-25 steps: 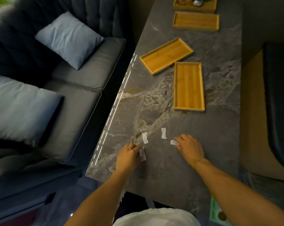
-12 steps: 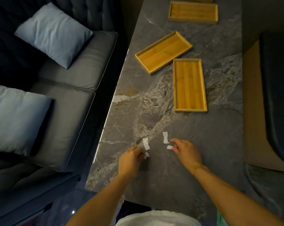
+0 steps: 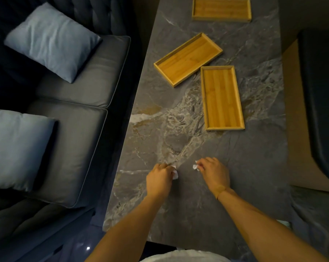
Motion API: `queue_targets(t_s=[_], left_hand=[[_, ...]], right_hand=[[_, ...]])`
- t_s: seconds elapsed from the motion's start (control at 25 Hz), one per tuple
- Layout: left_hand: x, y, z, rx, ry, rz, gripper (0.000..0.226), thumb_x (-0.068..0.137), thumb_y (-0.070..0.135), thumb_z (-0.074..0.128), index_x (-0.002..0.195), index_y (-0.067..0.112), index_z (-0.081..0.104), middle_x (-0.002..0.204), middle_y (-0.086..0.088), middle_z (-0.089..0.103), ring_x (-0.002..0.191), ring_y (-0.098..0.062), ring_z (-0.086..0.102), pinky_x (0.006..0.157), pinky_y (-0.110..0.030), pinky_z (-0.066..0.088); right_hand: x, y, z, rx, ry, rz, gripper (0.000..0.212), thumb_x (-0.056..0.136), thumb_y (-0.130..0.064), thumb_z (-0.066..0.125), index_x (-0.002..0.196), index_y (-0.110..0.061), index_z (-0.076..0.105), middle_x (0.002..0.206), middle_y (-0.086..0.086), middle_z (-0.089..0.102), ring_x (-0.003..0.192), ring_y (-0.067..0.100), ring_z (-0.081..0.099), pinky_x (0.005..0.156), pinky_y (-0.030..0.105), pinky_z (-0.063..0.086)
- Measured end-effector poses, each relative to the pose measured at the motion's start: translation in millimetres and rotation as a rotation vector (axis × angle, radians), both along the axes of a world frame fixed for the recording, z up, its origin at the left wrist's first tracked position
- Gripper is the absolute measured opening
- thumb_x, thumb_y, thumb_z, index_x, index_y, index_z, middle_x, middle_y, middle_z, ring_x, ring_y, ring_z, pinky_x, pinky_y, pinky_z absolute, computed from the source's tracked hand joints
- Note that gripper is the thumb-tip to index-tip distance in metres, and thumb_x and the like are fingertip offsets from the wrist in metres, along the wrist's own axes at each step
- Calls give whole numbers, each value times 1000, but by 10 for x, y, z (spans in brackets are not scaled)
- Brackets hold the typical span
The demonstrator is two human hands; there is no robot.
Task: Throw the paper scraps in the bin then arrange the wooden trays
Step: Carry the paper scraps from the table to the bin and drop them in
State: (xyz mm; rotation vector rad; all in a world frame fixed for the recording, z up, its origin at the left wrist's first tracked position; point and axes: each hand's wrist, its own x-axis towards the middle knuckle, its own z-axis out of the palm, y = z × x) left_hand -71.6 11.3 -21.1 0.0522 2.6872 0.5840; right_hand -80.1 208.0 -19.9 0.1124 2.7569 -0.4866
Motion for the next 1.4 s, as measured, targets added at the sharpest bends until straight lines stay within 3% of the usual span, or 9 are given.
queue_targets(t_s=[0.12, 0.24, 0.4, 0.6, 0.84, 1.04, 1.16, 1.28, 1.4], left_hand=[[17, -13, -76, -83, 58, -62, 21, 91, 34, 58, 103, 25, 72, 109, 3, 64, 106, -24, 54, 71, -36, 46], [-28, 12, -77, -90, 66, -109, 20, 92, 32, 57, 99, 17, 69, 108, -1, 62, 105, -27, 53, 66, -38, 42], [-78, 23, 56, 56, -68, -135, 15, 92, 27, 55, 97, 20, 67, 107, -1, 59, 104, -23, 54, 74, -40, 50], [-151, 181, 329, 312, -100, -266, 12, 90, 35, 61, 80, 27, 62, 91, 4, 66, 83, -18, 63, 64, -31, 47], [-13, 833, 738, 432, -33, -595, 3, 86, 31, 66, 85, 29, 65, 75, 16, 63, 67, 0, 57, 61, -23, 44], [549, 1696, 1113, 519, -47, -888, 12, 85, 29, 68, 77, 35, 61, 69, 14, 64, 63, 12, 57, 58, -15, 43], [1051, 2180, 1337, 580, -95, -1015, 8, 88, 29, 68, 82, 31, 63, 68, 15, 64, 63, 11, 59, 57, -10, 43], [1749, 2601, 1529, 647, -126, -1109, 19, 88, 30, 68, 76, 42, 57, 65, 15, 64, 62, 6, 59, 56, -12, 44], [2493, 2966, 1635, 700, -133, -1210, 20, 87, 29, 69, 74, 40, 58, 66, 24, 64, 62, 8, 57, 58, -9, 41]], right_hand=[[70, -27, 11, 16, 36, -37, 12, 90, -29, 61, 91, -18, 68, 96, 3, 62, 91, 24, 54, 57, 39, 44], [126, -19, 24, 36, -26, -66, 14, 92, -30, 58, 92, -19, 65, 101, 3, 60, 95, 25, 54, 63, 40, 47], [279, 41, 166, -98, -97, -247, 13, 92, -32, 58, 89, -22, 65, 101, 4, 67, 91, 26, 62, 68, 39, 50], [722, 223, 558, -302, 73, -460, 14, 87, -36, 67, 79, -24, 65, 82, -3, 71, 75, 16, 66, 64, 39, 54], [1624, 580, 1090, -341, 284, -781, 15, 81, -39, 72, 74, -28, 65, 68, -10, 71, 63, 4, 65, 60, 37, 55], [2710, 940, 1447, -339, 434, -1044, 27, 79, -19, 76, 69, -41, 63, 66, -23, 70, 63, -1, 66, 64, 33, 58], [3429, 1102, 1634, -276, 501, -1145, 15, 82, -31, 74, 74, -37, 64, 68, -16, 70, 68, -3, 65, 63, 21, 56], [4271, 1250, 1770, -214, 591, -1300, 21, 79, -33, 76, 67, -40, 60, 62, -23, 64, 65, -14, 60, 57, 3, 43], [5102, 1353, 1828, -172, 608, -1422, 18, 78, -36, 76, 66, -34, 63, 58, -23, 64, 63, -12, 60, 57, 6, 41]])
